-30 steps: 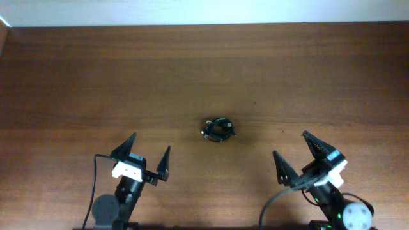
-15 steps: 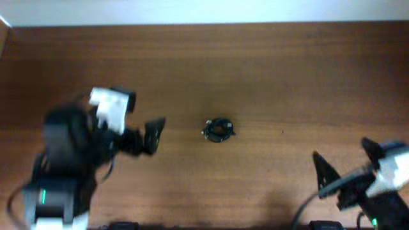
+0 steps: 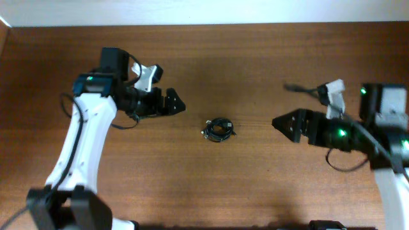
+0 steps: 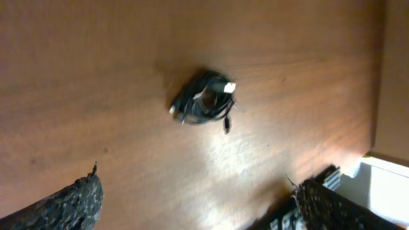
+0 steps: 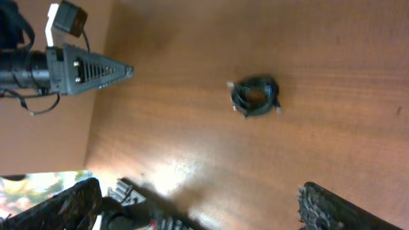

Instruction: Untangle cables

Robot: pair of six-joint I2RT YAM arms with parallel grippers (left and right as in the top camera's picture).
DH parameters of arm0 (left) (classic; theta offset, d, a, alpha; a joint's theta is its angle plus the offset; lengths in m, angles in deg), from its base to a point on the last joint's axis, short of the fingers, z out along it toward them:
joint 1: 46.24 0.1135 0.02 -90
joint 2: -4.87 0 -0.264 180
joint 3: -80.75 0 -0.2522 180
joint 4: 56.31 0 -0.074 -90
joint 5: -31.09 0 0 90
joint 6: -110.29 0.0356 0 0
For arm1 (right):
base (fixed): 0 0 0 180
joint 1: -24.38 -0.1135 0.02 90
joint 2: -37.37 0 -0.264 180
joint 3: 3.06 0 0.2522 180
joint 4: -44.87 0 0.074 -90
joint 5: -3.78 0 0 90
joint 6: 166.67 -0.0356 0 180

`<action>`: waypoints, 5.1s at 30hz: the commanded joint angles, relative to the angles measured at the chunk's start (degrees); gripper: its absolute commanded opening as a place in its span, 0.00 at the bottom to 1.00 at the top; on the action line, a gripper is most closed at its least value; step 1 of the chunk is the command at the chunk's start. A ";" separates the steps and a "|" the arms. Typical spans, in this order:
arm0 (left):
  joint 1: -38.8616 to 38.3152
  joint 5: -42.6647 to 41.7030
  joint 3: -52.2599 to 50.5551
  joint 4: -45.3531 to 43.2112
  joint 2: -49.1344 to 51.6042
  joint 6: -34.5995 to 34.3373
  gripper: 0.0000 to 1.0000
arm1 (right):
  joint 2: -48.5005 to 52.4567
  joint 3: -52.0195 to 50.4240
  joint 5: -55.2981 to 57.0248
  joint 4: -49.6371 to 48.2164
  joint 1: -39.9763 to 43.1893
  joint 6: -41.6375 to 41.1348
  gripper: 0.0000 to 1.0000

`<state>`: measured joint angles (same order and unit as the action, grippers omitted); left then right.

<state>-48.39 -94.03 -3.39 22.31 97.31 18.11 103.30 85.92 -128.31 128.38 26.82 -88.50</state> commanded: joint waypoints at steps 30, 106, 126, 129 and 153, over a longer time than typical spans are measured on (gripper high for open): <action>-20.41 13.99 0.33 -12.74 25.11 -20.72 0.38 | 23.58 0.66 0.59 -3.78 -13.35 -4.74 0.98; -5.90 -27.67 3.56 -86.66 -20.70 -58.03 0.00 | 23.58 0.63 7.41 -9.25 -13.35 -9.42 0.98; -5.29 13.42 3.56 -31.63 -17.14 -31.39 0.00 | 23.58 0.63 11.28 -9.14 -13.35 -9.70 0.98; -5.27 8.46 6.49 -41.38 -18.91 -31.36 0.00 | 23.58 0.63 11.30 -7.52 -13.35 -9.68 0.98; -5.18 44.68 7.96 -16.52 -17.44 -26.40 0.00 | 36.96 0.52 31.15 -9.84 -27.12 3.93 0.99</action>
<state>-53.77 -52.67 4.53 5.62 80.27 -9.23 138.49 85.92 -98.01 118.66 -0.06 -87.69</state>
